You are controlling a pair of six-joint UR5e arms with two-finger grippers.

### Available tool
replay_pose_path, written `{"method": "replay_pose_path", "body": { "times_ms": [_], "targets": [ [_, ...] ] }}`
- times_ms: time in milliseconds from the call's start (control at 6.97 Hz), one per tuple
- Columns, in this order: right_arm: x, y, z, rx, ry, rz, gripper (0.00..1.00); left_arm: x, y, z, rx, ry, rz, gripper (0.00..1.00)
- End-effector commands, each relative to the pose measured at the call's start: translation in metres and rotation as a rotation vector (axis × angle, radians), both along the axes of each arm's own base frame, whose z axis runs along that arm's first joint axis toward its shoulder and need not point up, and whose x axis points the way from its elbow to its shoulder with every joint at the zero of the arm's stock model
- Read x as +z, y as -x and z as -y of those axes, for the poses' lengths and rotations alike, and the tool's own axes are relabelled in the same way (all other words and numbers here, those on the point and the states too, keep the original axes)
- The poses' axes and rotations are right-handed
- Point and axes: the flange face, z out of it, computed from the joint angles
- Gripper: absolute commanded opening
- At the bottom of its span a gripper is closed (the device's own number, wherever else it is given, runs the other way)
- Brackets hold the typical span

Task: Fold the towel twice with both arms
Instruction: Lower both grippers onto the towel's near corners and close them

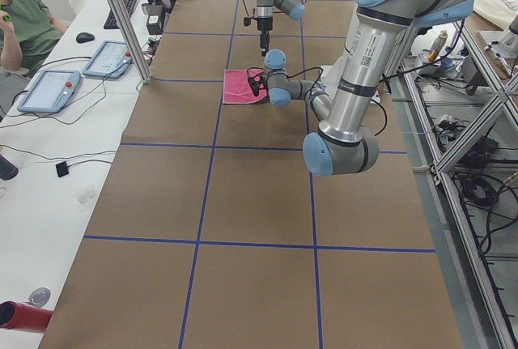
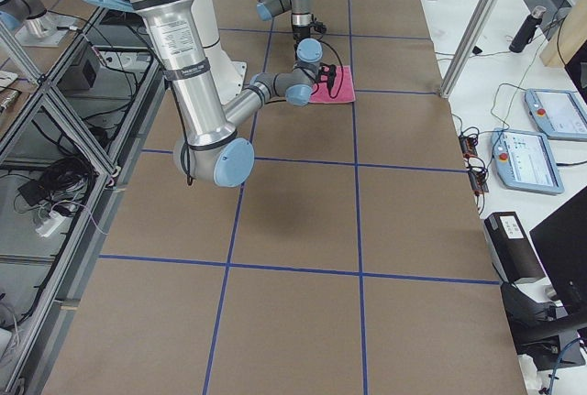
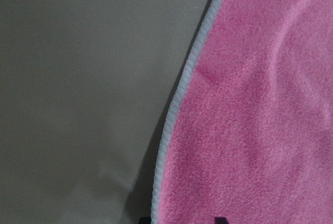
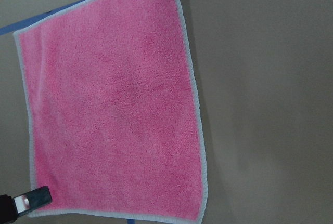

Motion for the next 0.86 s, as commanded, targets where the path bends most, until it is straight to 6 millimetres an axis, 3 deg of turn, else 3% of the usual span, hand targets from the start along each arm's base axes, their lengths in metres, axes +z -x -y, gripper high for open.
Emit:
{"method": "replay_pose_path", "body": {
  "times_ms": [0,287,717],
  "targets": [
    [0.003,0.011,-0.013,-0.025,0.002,-0.005,0.97,-0.002,0.0,0.0,0.001,0.001,-0.002,0.0],
    [0.003,0.033,-0.036,-0.012,0.026,-0.017,0.97,-0.002,0.0,0.0,0.001,0.001,-0.002,0.0],
    [0.006,0.05,-0.043,0.019,0.035,-0.035,0.9,-0.001,0.001,0.0,0.001,0.0,-0.003,0.0]
  ]
}}
